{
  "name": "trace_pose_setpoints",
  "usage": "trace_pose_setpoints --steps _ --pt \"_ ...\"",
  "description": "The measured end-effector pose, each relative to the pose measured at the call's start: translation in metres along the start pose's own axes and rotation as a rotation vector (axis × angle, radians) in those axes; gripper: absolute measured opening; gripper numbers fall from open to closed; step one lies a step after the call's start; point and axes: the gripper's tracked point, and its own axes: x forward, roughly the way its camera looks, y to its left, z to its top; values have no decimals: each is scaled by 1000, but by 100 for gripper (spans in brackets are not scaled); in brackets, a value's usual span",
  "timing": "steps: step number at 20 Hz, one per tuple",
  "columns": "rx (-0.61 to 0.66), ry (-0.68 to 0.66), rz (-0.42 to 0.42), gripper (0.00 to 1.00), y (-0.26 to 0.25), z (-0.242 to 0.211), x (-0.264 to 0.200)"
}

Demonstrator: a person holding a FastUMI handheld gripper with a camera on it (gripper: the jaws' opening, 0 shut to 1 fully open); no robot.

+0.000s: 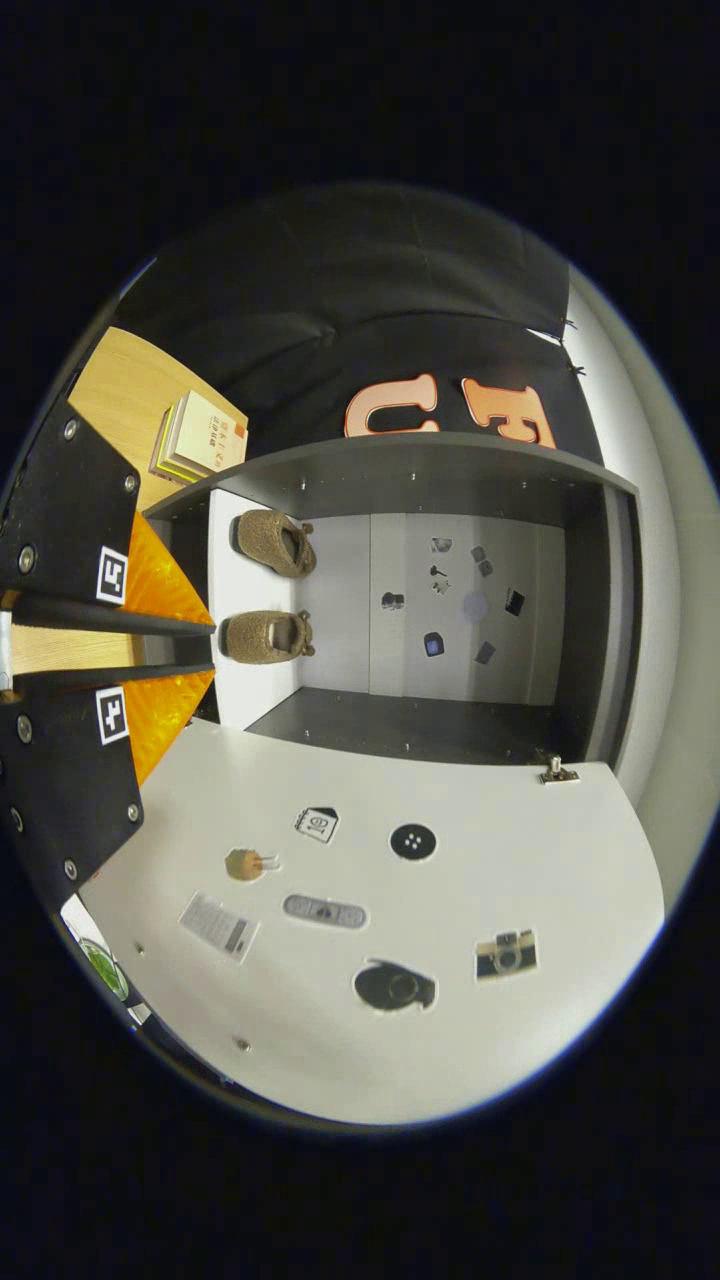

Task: Open the shoe cabinet door, grab the shoes and put them into the shoe cabinet, then close the shoe cabinet door.

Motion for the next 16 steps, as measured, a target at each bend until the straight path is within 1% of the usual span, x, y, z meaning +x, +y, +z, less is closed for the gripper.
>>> trace_pose_setpoints --steps 6,10,14,16 --pt "34 -27 -59 17 -44 -7 -70" --pt "38 -25 -123 23 -91 -27 -107" --pt "42 -16 -203 29 -148 -57 -125" --pt "68 1 -225 33 -174 -73 -127"
